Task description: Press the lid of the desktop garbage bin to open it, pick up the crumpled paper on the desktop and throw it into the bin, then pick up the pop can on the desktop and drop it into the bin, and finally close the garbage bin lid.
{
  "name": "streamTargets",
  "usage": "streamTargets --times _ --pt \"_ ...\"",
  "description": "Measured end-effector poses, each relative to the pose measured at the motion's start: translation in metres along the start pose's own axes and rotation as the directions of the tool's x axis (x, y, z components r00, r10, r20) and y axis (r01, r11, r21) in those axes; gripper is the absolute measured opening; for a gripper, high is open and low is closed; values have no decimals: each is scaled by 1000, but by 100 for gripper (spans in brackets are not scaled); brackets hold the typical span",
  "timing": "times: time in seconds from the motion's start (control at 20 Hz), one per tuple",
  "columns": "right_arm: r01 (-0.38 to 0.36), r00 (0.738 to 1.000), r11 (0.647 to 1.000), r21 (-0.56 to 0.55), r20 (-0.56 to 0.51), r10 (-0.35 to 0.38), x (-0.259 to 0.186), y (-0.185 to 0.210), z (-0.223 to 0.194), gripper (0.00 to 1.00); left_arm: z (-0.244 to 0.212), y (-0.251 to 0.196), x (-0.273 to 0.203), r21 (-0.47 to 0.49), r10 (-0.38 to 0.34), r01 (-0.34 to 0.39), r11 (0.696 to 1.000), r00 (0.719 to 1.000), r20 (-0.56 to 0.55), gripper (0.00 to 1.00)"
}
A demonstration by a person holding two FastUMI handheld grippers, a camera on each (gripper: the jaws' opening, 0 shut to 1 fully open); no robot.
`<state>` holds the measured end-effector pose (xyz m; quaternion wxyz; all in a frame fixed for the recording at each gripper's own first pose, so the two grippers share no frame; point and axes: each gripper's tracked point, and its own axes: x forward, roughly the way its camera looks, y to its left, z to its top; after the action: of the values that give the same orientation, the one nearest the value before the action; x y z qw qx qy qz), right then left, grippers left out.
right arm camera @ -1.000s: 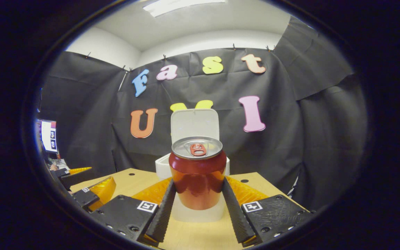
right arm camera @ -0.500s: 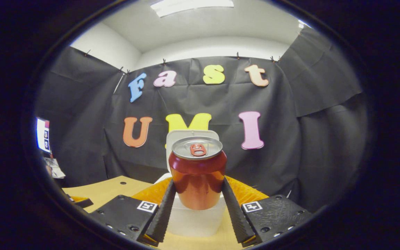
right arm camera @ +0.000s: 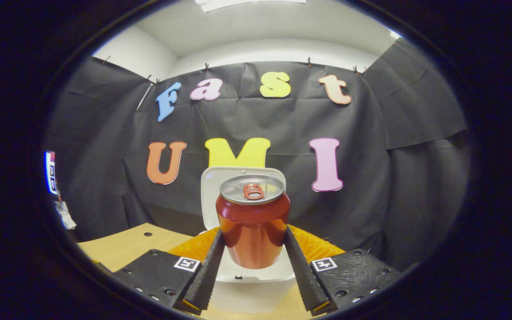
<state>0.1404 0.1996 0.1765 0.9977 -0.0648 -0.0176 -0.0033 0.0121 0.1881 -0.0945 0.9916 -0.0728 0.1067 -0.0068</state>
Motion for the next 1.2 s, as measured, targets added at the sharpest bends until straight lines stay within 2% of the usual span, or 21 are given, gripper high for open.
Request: streamTargets --times 0.2,0.35,0.7,0.85,1.05,1.1,1.15,1.2 --pt "-25 998 999 28 -51 27 21 14 -2 76 -4 -4 1 15 8 -7 1000 1000 -26 97" --pt "5 998 999 32 -66 -3 34 5 -2 77 -3 -6 -3 -2 9 -9 1000 999 -40 97" --pt "20 983 999 50 -181 -11 64 1 -27 77 12 -3 -21 20 37 -37 999 999 -28 97" --pt "-6 980 996 86 -200 23 72 9 -32 78 16 -2 -28 29 41 -41 999 999 -15 97" --pt "22 976 996 92 -218 -1 80 4 -37 79 14 2 -27 21 34 -34 999 999 -9 97" --pt "23 976 995 102 -218 0 82 4 -36 82 12 3 -25 16 35 -35 999 999 -15 97" --pt "25 975 994 105 -221 -1 82 4 -36 93 10 5 -23 15 36 -35 999 999 -24 97" --pt "32 974 994 103 -225 -8 83 1 -36 97 7 7 -23 14 34 -33 999 999 -31 97"
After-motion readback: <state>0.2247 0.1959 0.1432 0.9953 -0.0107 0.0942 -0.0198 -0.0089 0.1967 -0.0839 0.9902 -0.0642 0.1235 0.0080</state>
